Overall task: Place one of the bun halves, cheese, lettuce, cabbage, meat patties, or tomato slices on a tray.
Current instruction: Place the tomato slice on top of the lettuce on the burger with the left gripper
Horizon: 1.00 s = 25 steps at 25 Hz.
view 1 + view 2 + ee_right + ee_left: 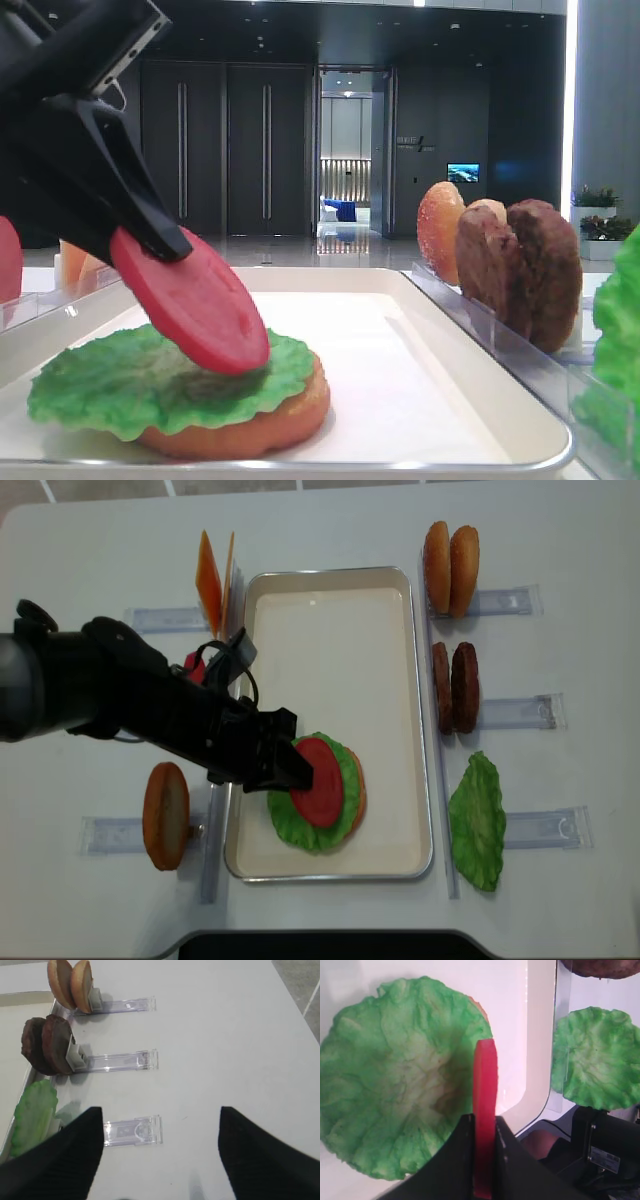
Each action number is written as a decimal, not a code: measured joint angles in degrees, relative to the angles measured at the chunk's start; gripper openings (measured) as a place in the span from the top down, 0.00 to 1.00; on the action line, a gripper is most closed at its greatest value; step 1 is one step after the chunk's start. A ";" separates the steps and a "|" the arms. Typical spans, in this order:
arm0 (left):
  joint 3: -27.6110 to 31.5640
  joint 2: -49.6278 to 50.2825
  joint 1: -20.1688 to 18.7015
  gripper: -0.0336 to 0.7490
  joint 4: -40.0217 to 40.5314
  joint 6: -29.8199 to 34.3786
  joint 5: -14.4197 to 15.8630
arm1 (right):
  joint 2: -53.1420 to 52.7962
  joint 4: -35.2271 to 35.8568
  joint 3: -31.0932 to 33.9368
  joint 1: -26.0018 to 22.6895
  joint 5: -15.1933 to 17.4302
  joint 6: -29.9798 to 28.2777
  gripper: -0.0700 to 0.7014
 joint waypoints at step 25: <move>0.00 1.54 0.00 0.32 -1.72 -0.58 -0.60 | 0.00 0.00 0.00 0.00 0.00 0.00 0.31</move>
